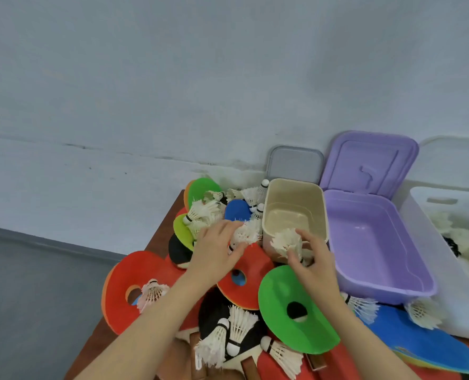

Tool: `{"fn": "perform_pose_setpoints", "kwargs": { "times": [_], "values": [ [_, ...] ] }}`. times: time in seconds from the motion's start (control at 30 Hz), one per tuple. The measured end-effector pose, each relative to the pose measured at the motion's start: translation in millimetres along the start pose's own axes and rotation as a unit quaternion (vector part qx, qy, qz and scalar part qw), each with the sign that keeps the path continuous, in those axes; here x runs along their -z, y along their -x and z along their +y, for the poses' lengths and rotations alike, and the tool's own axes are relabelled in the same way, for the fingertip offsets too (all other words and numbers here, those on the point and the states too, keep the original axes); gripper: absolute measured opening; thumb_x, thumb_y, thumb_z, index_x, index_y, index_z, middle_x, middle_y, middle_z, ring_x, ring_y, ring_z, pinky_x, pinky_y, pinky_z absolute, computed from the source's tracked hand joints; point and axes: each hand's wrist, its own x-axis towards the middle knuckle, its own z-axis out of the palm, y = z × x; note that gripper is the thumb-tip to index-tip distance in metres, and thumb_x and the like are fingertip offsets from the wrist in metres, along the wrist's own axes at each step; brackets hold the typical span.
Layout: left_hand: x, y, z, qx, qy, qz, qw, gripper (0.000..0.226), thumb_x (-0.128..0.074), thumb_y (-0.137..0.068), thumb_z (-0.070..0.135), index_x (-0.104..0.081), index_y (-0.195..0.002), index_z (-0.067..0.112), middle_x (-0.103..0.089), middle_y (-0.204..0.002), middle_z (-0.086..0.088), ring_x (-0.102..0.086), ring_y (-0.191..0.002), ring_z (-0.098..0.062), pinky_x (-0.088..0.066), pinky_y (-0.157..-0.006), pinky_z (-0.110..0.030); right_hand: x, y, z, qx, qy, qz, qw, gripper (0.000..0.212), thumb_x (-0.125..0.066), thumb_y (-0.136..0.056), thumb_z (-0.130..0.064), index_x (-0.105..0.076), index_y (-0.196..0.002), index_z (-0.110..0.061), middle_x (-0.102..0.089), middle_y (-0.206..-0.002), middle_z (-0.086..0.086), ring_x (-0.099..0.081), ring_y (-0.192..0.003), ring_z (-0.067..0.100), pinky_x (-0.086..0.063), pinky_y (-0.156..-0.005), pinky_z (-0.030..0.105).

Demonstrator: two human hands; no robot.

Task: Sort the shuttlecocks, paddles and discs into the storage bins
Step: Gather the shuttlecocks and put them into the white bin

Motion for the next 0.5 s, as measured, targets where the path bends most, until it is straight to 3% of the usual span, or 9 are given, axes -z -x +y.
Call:
{"fn": "perform_pose_setpoints", "kwargs": {
  "times": [0.2, 0.37, 0.5],
  "values": [
    [-49.2, -61.0, 86.7, -0.045, 0.016, -0.016, 0.999, 0.042, -0.056, -0.089, 0.041, -0.053, -0.126, 0.020, -0.056, -0.124, 0.002, -0.049, -0.115, -0.018, -0.027, -0.095, -0.030, 95.3, -19.2, 34.3, 0.032, 0.039, 0.031, 0.998, 0.040, -0.055, -0.075, -0.044, -0.054, -0.113, -0.032, -0.059, -0.101, -0.011, -0.058, -0.094, 0.011, -0.046, -0.080, 0.054],
    [-98.3, -100.7, 175.1, -0.051, 0.099, -0.030, 0.993, 0.048, -0.051, -0.082, 0.046, -0.058, -0.119, 0.016, -0.059, -0.115, -0.002, -0.055, -0.102, -0.021, -0.041, -0.086, -0.029, 184.1, -36.8, 68.4, 0.036, 0.080, 0.065, 0.994, 0.041, -0.054, -0.075, -0.042, -0.053, -0.115, -0.033, -0.054, -0.104, -0.020, -0.056, -0.095, 0.008, -0.046, -0.083, 0.051],
    [-140.3, -124.2, 239.3, -0.078, 0.141, -0.060, 0.985, 0.039, -0.060, -0.089, 0.029, -0.053, -0.125, 0.016, -0.053, -0.122, 0.000, -0.055, -0.100, -0.021, -0.046, -0.083, -0.033, 247.4, -53.0, 102.6, 0.051, 0.145, 0.098, 0.983, 0.046, -0.061, -0.074, -0.031, -0.056, -0.119, -0.022, -0.055, -0.102, -0.010, -0.054, -0.093, 0.011, -0.046, -0.081, 0.051]
  ]
}}
